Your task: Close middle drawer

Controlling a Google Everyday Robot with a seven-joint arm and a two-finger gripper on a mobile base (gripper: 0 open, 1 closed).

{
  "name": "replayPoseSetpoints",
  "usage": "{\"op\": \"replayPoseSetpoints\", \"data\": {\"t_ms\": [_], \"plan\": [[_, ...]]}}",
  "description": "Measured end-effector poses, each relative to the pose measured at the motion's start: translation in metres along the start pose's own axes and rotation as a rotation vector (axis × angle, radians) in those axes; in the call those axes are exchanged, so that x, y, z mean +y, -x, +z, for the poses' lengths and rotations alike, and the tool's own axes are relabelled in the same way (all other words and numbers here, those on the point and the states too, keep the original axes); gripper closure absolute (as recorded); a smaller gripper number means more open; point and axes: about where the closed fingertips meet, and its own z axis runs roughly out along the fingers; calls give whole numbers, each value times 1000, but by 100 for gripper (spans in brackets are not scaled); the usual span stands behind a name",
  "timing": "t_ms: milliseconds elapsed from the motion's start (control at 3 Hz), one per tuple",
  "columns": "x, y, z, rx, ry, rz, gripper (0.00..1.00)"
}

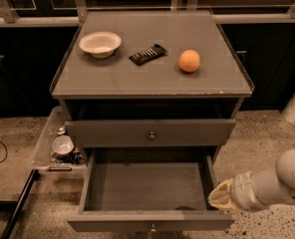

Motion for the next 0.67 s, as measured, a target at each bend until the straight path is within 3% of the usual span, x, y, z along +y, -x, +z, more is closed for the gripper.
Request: {"op": "replayPoseSetpoints", "data": {"t_ms": [667], "plan": [[41, -51, 95, -114, 26, -18, 100]]}}
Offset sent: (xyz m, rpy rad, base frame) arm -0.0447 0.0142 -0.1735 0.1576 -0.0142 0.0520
